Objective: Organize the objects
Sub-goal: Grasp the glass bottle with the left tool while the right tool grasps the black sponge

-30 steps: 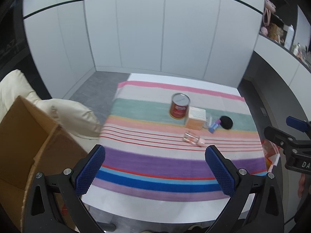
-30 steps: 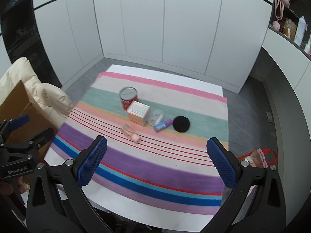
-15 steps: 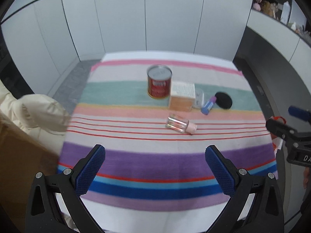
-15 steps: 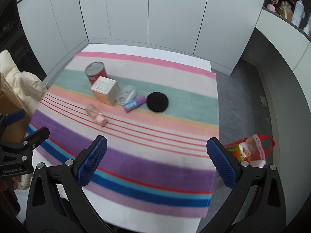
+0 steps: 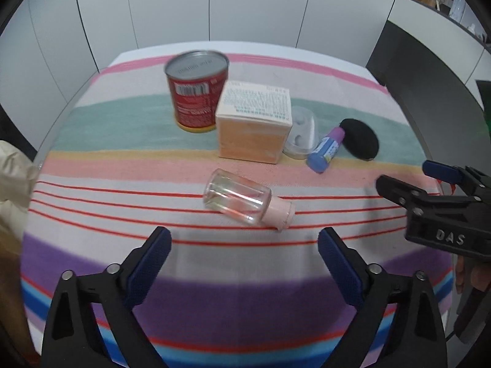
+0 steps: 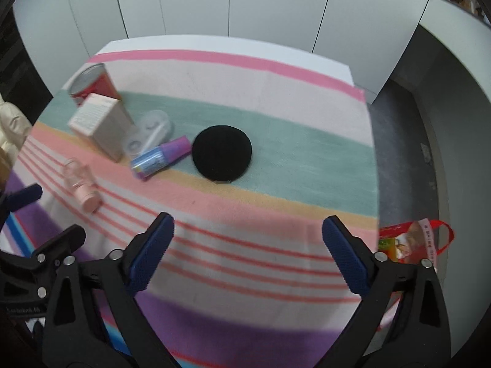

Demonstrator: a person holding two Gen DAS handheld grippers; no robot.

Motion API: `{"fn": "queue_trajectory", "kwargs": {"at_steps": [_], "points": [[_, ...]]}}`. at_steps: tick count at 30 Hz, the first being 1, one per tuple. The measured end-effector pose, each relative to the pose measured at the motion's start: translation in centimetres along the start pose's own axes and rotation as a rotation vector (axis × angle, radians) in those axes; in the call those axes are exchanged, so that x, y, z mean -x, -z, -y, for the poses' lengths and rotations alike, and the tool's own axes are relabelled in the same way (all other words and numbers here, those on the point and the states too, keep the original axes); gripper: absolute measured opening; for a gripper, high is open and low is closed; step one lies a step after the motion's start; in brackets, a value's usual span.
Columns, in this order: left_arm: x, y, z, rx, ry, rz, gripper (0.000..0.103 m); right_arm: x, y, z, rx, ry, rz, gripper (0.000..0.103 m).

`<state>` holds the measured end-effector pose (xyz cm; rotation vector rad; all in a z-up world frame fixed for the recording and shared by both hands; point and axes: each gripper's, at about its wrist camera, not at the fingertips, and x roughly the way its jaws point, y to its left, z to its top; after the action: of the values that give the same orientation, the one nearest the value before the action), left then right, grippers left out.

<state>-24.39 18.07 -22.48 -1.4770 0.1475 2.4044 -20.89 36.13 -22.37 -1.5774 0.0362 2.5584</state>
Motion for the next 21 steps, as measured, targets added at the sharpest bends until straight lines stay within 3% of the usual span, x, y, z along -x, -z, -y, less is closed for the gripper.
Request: {"fn": "queue_trajectory", "kwargs": {"at_steps": [5,6,9,12,14,18,21], "points": [[-1.2,-0.7,0.8,-0.030,-0.021,0.055,0.076,-2.9,-0.9,0.3,-0.017,-0.042,0.013,0.095],[-1.2,-0.8,0.8,-0.033,-0.024,0.064,0.066,-3.1,-1.2,0.3,-0.010,-0.040,0.022,0.095],[-1.4,-1.2,0.9,-0.031,-0.029,0.074,0.065,-3.6,-2.1,0.0,0.003,-0.052,0.039,0.093],[-1.3,-1.2,0.8,-0.033,-0.027,0.072,0.065,-3.7,-3.1,-0.9,0.046,-0.072,0.070,0.076],[-1.1,-1.3,0.5,-0.022,-0.021,0.062,0.065,-3.6,-3.5,-1.3,0.061,-0.080,0.077,0.053],[-0.6,-1.5,-0.2,0.014,-0.024,0.025,0.065,-3.4,-3.8,-1.7,0.054,-0.088,0.047,0.051],[0.8,-1.7,0.1,0.009,-0.028,0.043,0.065,-2.6,-3.3,-1.6,0.032,-0.083,0.038,0.051]]}}
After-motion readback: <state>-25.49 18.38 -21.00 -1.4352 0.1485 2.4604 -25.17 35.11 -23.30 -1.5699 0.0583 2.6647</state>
